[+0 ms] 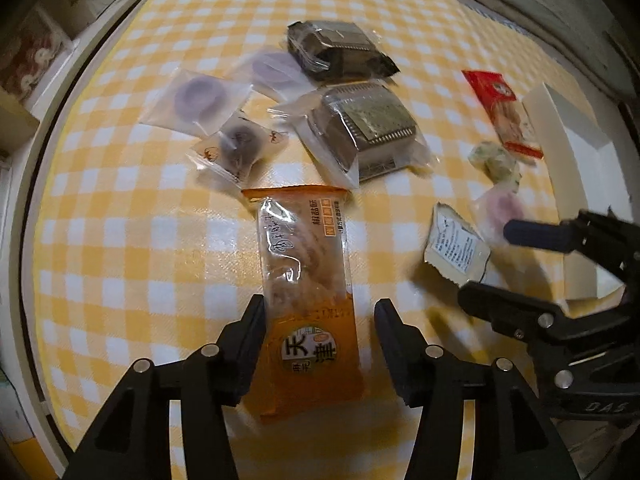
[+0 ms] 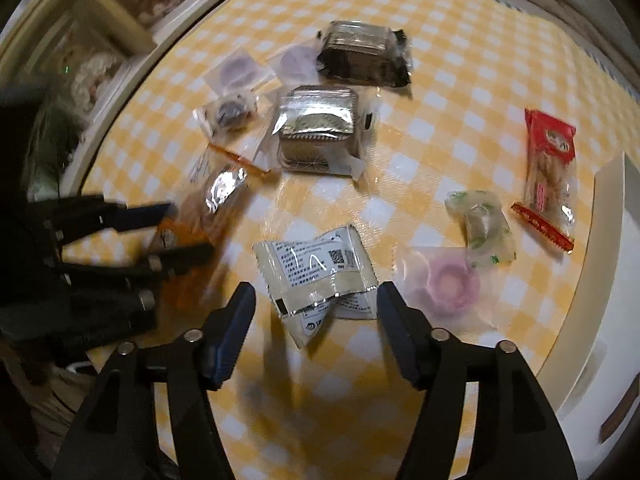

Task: Organize snacks
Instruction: 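Grasp the orange bread bag with the left gripper while the right gripper grasps the white packet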

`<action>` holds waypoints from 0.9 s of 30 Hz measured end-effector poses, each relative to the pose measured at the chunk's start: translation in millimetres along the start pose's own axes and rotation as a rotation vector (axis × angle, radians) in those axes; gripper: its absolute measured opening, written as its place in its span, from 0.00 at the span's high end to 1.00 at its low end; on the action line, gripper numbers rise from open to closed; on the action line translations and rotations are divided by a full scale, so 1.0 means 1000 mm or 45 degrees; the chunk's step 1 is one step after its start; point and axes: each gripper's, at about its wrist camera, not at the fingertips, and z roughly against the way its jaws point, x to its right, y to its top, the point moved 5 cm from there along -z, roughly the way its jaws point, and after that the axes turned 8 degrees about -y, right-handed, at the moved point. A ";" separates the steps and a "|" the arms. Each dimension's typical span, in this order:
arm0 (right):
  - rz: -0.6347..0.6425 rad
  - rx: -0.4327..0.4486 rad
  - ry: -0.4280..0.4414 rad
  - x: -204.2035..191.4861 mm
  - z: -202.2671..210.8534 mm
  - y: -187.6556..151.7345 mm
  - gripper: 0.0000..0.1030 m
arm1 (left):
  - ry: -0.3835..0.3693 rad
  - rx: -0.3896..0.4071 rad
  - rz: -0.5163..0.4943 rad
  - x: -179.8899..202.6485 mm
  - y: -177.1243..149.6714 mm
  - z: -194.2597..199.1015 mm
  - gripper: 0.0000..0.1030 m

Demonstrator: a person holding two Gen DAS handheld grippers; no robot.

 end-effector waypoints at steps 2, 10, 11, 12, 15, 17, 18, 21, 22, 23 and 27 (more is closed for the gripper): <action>-0.001 -0.001 -0.006 0.002 -0.002 0.001 0.28 | 0.014 0.007 0.001 0.001 0.002 -0.002 0.49; 0.160 -0.058 -0.072 -0.004 -0.031 -0.002 0.20 | 0.012 0.017 0.066 -0.010 0.011 -0.011 0.60; 0.162 -0.061 -0.069 -0.005 -0.033 -0.001 0.20 | 0.007 0.014 0.067 -0.011 0.011 -0.012 0.61; 0.168 -0.057 -0.067 -0.005 -0.034 0.000 0.24 | 0.002 0.012 0.066 -0.012 0.011 -0.013 0.62; 0.188 -0.063 -0.058 -0.009 -0.036 -0.001 0.40 | -0.006 0.015 0.068 -0.014 0.012 -0.012 0.64; 0.205 -0.064 -0.093 -0.011 -0.038 -0.001 0.46 | -0.011 0.021 0.068 -0.015 0.011 -0.011 0.64; 0.218 -0.060 -0.132 -0.013 -0.038 -0.002 0.63 | -0.015 0.022 0.068 -0.014 0.010 -0.010 0.65; 0.204 -0.047 -0.160 -0.011 -0.034 -0.002 0.72 | -0.025 0.033 0.063 -0.012 0.006 -0.005 0.65; 0.205 -0.034 -0.172 -0.010 -0.031 -0.002 0.73 | -0.026 0.043 0.063 -0.011 0.005 -0.002 0.65; 0.204 -0.022 -0.178 -0.009 -0.028 -0.001 0.74 | -0.030 0.059 0.066 -0.011 0.005 0.003 0.65; 0.171 0.051 -0.180 -0.006 -0.006 0.001 0.75 | -0.043 0.133 0.079 -0.008 0.002 0.024 0.65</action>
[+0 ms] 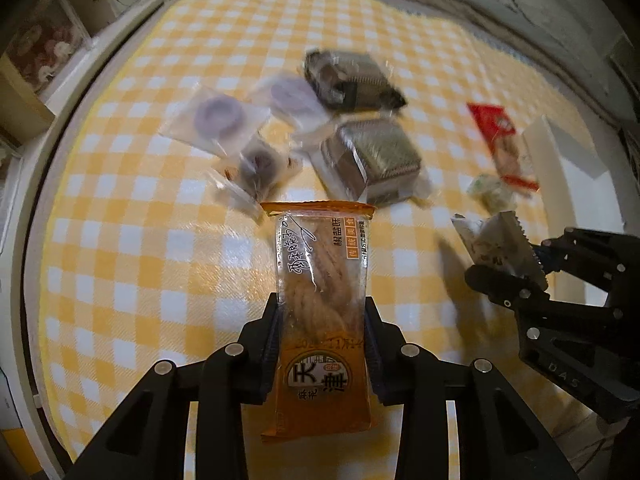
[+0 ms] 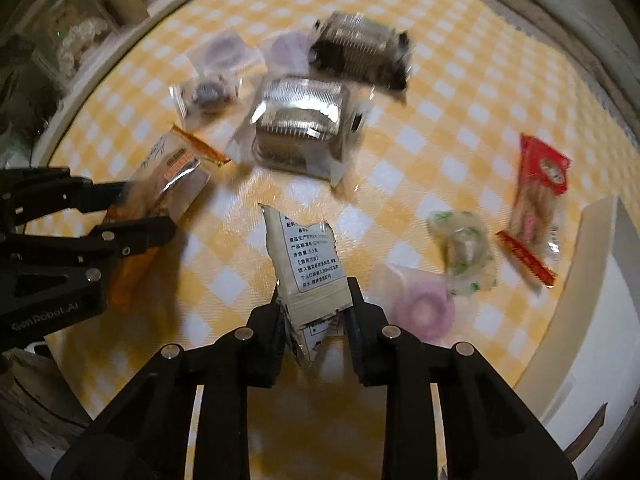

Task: Organize snacks
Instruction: 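Grasp the orange bread bag with the left gripper while the right gripper grasps the white packet, then lift both held snacks and carry them toward the white tray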

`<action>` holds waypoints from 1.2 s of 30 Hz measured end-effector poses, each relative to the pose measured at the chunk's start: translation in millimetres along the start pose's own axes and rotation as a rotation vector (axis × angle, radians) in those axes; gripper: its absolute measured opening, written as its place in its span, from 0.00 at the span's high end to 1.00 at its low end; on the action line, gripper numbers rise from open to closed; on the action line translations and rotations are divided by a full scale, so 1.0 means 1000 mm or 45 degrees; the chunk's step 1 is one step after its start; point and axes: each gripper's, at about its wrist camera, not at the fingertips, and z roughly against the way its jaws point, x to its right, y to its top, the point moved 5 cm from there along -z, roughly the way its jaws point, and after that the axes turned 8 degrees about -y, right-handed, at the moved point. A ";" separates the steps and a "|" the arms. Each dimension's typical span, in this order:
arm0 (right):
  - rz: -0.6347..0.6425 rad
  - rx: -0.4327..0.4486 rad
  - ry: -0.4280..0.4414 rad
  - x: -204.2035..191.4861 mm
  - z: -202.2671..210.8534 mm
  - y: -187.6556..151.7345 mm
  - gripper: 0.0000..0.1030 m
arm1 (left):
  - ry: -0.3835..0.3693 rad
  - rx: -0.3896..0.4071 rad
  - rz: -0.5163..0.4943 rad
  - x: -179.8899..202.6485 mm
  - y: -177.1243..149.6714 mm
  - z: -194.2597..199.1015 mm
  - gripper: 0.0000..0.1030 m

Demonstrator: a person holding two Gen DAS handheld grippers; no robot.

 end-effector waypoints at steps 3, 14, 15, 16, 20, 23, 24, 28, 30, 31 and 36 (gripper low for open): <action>-0.045 0.075 0.012 0.007 0.023 0.000 0.75 | -0.012 0.069 0.014 0.005 0.001 0.020 0.65; -0.133 0.351 -0.041 0.015 0.101 -0.007 0.75 | -0.013 0.292 -0.030 0.033 -0.012 0.099 0.65; -0.138 0.381 -0.058 0.018 0.110 -0.009 0.74 | -0.010 0.307 -0.036 0.035 -0.014 0.103 0.65; -0.144 0.400 -0.059 0.019 0.115 -0.009 0.74 | -0.005 0.328 -0.043 0.039 -0.016 0.110 0.65; -0.195 0.477 -0.067 0.031 0.137 -0.013 0.74 | -0.002 0.394 -0.069 0.052 -0.026 0.131 0.65; -0.233 0.538 -0.097 0.042 0.154 -0.019 0.74 | 0.006 0.450 -0.087 0.062 -0.033 0.147 0.65; -0.250 0.558 -0.110 0.048 0.160 -0.021 0.74 | 0.000 0.470 -0.088 0.066 -0.034 0.152 0.65; -0.322 0.631 -0.169 0.071 0.183 -0.033 0.74 | -0.016 0.538 -0.099 0.081 -0.040 0.170 0.65; -0.352 0.668 -0.210 0.083 0.193 -0.040 0.74 | -0.012 0.576 -0.120 0.092 -0.042 0.177 0.65; -0.371 0.684 -0.229 0.090 0.199 -0.043 0.74 | -0.015 0.591 -0.128 0.098 -0.043 0.180 0.64; -0.449 0.746 -0.323 0.122 0.218 -0.062 0.74 | -0.019 0.636 -0.187 0.129 -0.046 0.181 0.64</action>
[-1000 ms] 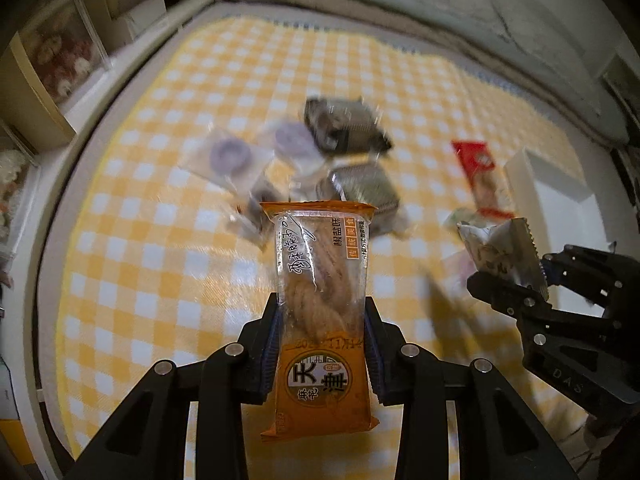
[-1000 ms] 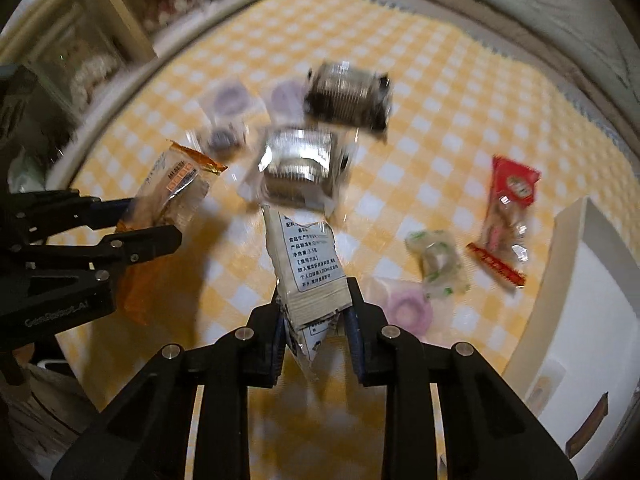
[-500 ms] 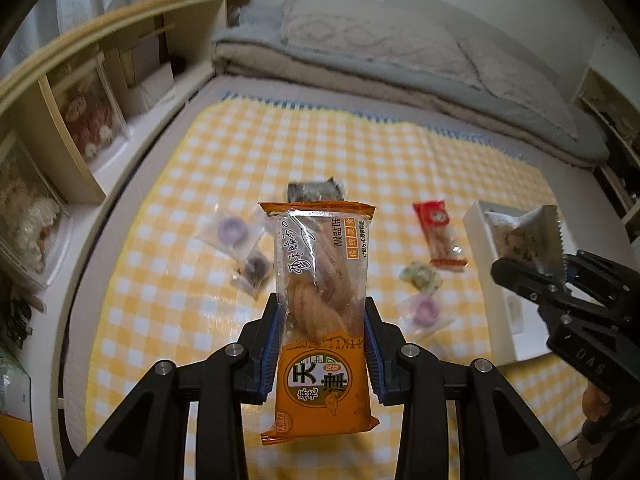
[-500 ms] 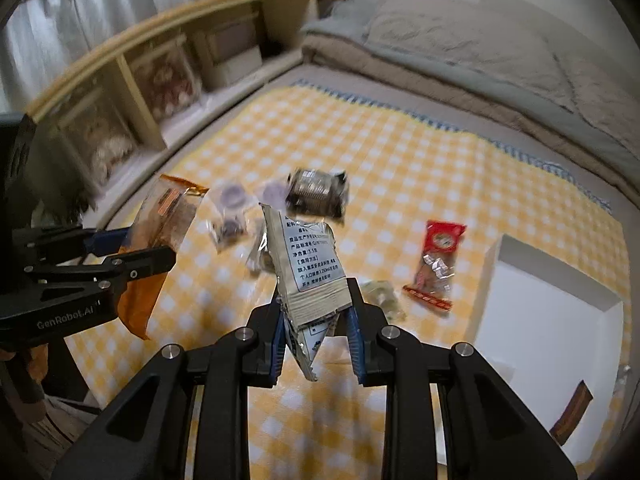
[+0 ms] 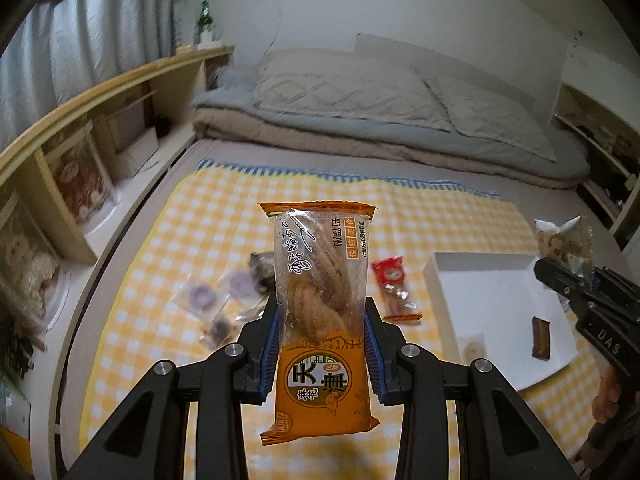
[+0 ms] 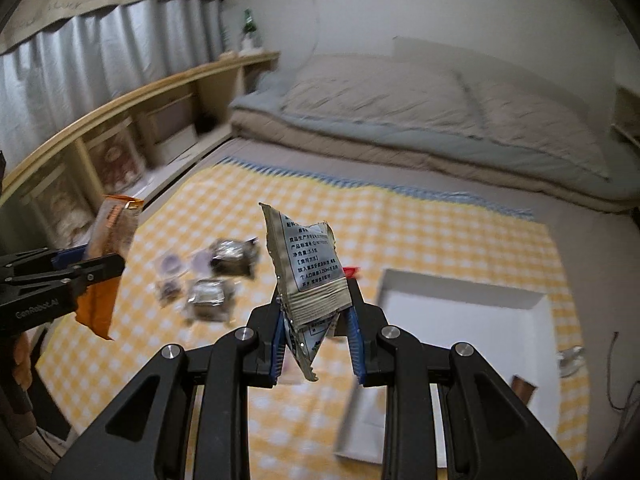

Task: Organize snacks
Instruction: 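Lift both held snacks and carry them toward the white tray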

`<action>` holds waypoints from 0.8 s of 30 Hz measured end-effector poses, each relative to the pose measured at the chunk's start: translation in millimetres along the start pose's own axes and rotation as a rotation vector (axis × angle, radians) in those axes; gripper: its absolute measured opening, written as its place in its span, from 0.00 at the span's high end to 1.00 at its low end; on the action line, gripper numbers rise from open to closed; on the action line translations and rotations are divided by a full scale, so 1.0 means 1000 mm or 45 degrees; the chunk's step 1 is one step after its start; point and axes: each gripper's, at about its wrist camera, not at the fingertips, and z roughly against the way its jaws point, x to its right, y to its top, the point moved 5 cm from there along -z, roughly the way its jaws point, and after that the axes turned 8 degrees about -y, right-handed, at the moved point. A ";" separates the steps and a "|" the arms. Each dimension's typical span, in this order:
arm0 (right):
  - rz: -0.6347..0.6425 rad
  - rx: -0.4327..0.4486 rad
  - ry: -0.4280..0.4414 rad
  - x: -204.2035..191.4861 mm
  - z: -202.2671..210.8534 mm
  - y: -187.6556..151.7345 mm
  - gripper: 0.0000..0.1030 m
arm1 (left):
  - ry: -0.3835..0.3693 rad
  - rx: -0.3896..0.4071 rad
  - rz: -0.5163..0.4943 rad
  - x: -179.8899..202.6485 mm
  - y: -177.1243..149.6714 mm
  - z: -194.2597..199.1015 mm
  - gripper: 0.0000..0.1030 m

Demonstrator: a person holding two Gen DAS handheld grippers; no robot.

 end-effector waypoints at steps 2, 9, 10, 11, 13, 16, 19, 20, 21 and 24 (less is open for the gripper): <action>-0.044 0.009 -0.027 0.018 0.003 0.000 0.74 | -0.022 0.005 -0.021 0.014 0.000 -0.004 0.64; -0.142 0.011 -0.140 0.075 0.008 -0.007 0.74 | -0.092 0.001 -0.089 0.061 0.004 -0.026 0.64; -0.154 0.011 -0.154 0.084 0.010 -0.009 0.74 | -0.103 0.001 -0.096 0.066 0.004 -0.028 0.64; -0.166 0.010 -0.166 0.092 0.011 -0.011 0.74 | -0.115 0.000 -0.103 0.072 0.007 -0.033 0.64; -0.192 0.003 -0.193 0.108 0.012 -0.015 0.74 | -0.133 0.001 -0.119 0.083 0.011 -0.042 0.64; -0.220 -0.015 -0.230 0.127 0.012 -0.021 0.74 | -0.149 0.001 -0.158 0.101 0.014 -0.055 0.64; -0.230 -0.036 -0.263 0.142 0.009 -0.027 0.74 | -0.167 -0.008 -0.196 0.118 0.016 -0.074 0.64; -0.234 -0.045 -0.272 0.147 0.009 -0.030 0.74 | -0.173 -0.015 -0.202 0.122 0.017 -0.082 0.64; -0.242 -0.059 -0.282 0.153 0.007 -0.032 0.74 | -0.180 -0.024 -0.210 0.129 0.016 -0.090 0.64; -0.268 -0.092 -0.299 0.168 0.002 -0.039 0.74 | -0.202 -0.050 -0.234 0.148 0.017 -0.113 0.64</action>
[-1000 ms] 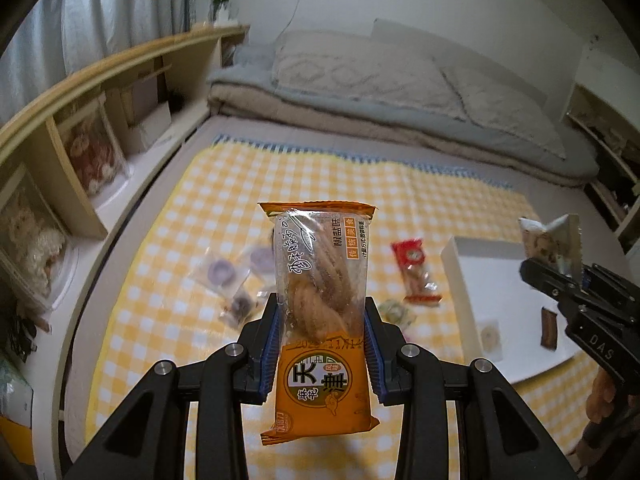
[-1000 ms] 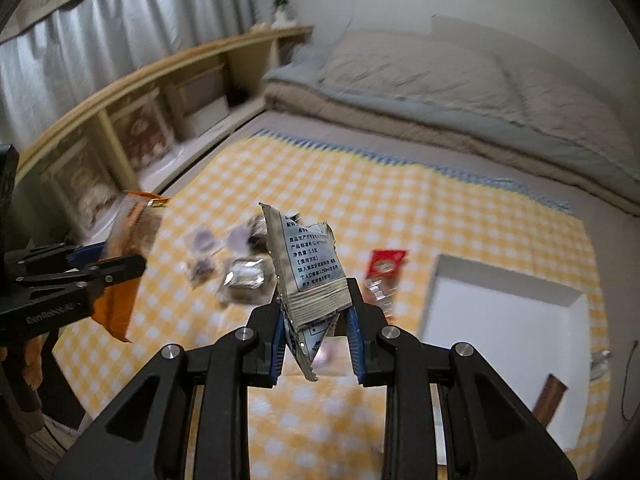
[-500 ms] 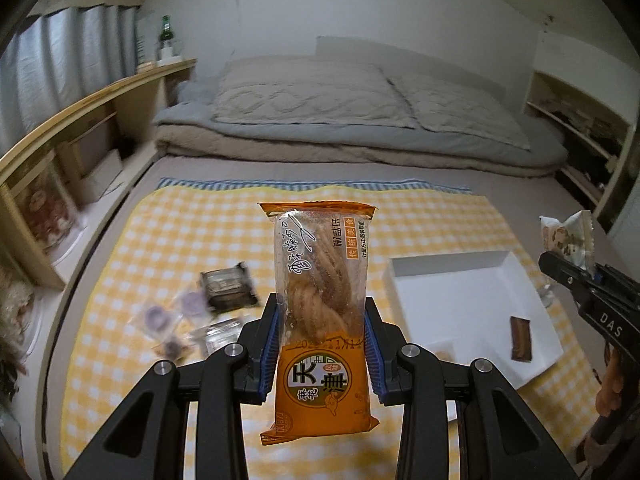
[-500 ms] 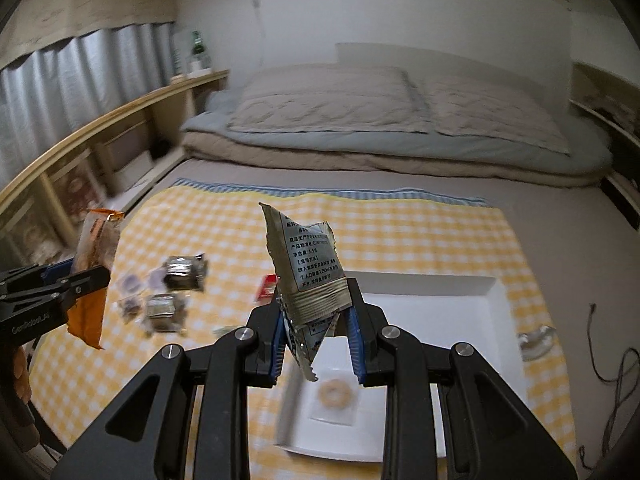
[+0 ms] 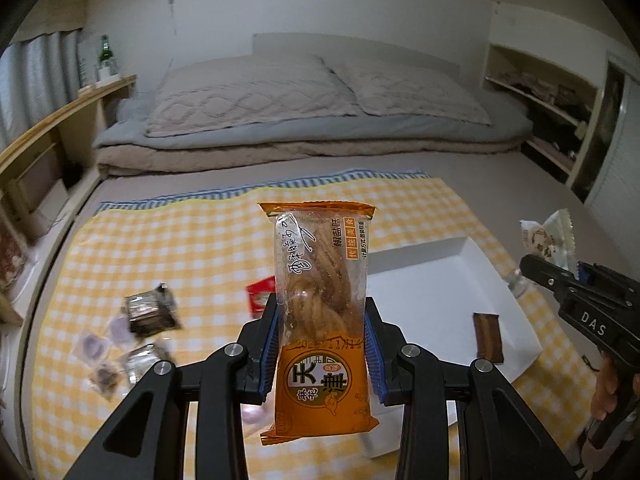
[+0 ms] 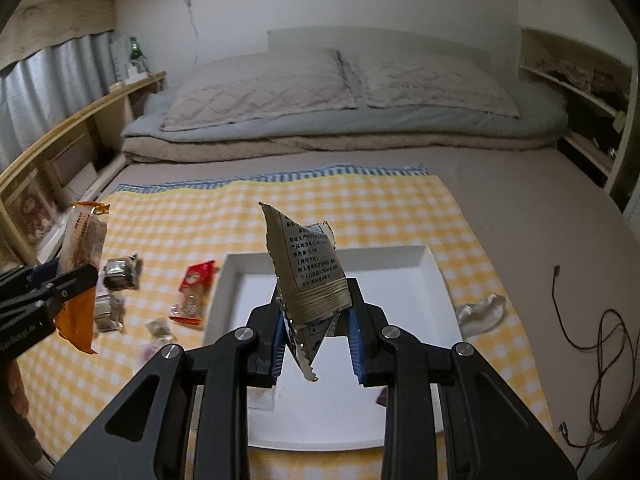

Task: Organize snacks
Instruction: 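Lift both held snacks and carry them toward the white tray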

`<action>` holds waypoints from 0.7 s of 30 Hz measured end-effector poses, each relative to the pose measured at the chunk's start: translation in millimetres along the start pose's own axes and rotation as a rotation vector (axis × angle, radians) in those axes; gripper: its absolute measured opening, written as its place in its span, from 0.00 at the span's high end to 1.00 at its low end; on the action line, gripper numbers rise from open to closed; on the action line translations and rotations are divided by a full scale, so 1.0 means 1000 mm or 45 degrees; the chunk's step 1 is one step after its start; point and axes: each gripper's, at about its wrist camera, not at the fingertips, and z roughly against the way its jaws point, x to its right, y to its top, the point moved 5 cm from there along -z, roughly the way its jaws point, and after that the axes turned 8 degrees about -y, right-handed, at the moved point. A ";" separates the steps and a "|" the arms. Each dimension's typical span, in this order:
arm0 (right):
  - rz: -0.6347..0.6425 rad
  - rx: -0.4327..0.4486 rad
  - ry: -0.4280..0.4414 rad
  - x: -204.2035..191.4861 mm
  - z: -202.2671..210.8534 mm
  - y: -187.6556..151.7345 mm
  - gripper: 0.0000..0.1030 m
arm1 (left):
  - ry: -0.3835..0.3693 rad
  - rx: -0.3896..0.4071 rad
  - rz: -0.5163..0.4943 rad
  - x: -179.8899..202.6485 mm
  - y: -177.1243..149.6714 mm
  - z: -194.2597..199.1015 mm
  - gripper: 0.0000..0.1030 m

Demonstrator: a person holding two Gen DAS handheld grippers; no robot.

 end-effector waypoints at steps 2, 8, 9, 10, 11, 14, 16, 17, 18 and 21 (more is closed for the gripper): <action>-0.008 -0.016 -0.011 0.008 -0.005 -0.002 0.74 | -0.018 -0.015 -0.013 0.010 0.002 -0.016 0.64; -0.044 -0.090 -0.014 0.025 -0.024 -0.007 0.74 | -0.072 -0.061 -0.040 0.036 0.008 -0.064 0.64; -0.046 -0.105 -0.013 0.025 -0.028 -0.009 0.74 | -0.084 -0.070 -0.042 0.040 0.007 -0.072 0.64; -0.047 -0.123 -0.010 0.026 -0.031 -0.011 0.74 | -0.097 -0.086 -0.046 0.043 0.006 -0.081 0.64; -0.047 -0.143 -0.008 0.027 -0.035 -0.013 0.74 | -0.103 -0.100 -0.044 0.046 0.005 -0.089 0.64; -0.046 -0.197 0.001 0.026 -0.046 -0.020 0.74 | -0.115 -0.129 -0.035 0.046 0.003 -0.112 0.64; -0.042 -0.228 0.008 0.025 -0.052 -0.024 0.74 | -0.116 -0.141 -0.030 0.047 0.002 -0.122 0.64; -0.041 -0.239 0.011 0.025 -0.054 -0.026 0.74 | -0.120 -0.149 -0.026 0.047 0.002 -0.129 0.64; -0.040 -0.253 0.016 0.025 -0.057 -0.028 0.74 | -0.126 -0.160 -0.017 0.047 0.001 -0.137 0.64; -0.048 -0.305 0.038 0.025 -0.067 -0.034 0.74 | -0.161 -0.192 0.026 0.046 -0.001 -0.160 0.64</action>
